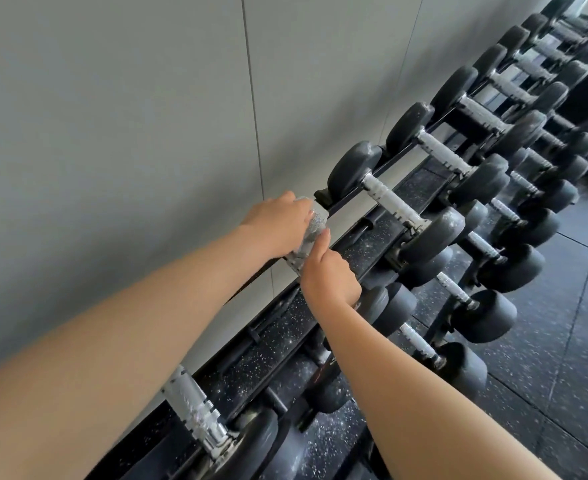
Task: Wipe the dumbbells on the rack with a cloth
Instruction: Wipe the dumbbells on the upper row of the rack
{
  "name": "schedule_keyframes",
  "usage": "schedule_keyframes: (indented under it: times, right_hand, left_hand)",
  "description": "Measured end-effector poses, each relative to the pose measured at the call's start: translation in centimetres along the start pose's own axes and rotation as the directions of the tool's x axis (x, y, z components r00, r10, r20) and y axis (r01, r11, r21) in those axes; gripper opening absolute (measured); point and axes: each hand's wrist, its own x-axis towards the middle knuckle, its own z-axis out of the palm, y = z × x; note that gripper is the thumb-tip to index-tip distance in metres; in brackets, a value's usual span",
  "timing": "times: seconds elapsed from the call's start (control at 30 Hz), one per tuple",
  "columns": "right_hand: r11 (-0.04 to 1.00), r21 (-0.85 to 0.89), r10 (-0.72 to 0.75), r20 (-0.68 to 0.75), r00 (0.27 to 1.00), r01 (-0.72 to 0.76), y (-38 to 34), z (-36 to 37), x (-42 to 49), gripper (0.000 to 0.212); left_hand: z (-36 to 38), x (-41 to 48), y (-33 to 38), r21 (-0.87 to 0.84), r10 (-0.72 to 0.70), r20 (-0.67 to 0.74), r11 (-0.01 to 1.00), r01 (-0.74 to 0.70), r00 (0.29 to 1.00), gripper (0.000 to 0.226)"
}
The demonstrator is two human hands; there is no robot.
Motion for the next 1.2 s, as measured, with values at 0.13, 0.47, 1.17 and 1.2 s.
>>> schedule_keyframes:
  times: [0.13,0.47,1.17,1.2]
  right_hand:
    - [1.000,0.015,0.015,-0.030,0.999,-0.014,0.1,0.3,0.4,0.064]
    - [0.979,0.172,0.115,-0.034,0.993,-0.108,-0.3,0.2,0.5,0.077]
    - [0.995,0.097,0.021,-0.111,0.994,-0.010,0.1,1.2,0.3,0.084]
    - [0.996,0.092,0.015,-0.114,0.993,-0.005,0.0,1.1,0.2,0.082]
  left_hand:
    - [-0.4,2.2,0.3,-0.017,-0.016,0.097,1.000,0.017,0.995,0.037]
    - [0.7,-2.9,-0.9,-0.081,0.108,-0.200,0.989,-0.126,0.974,0.035]
    - [-0.3,4.3,2.3,0.390,0.014,0.144,0.918,-0.070,0.989,0.032]
    - [-0.5,4.5,2.4,0.383,0.016,0.172,0.920,-0.082,0.985,0.032]
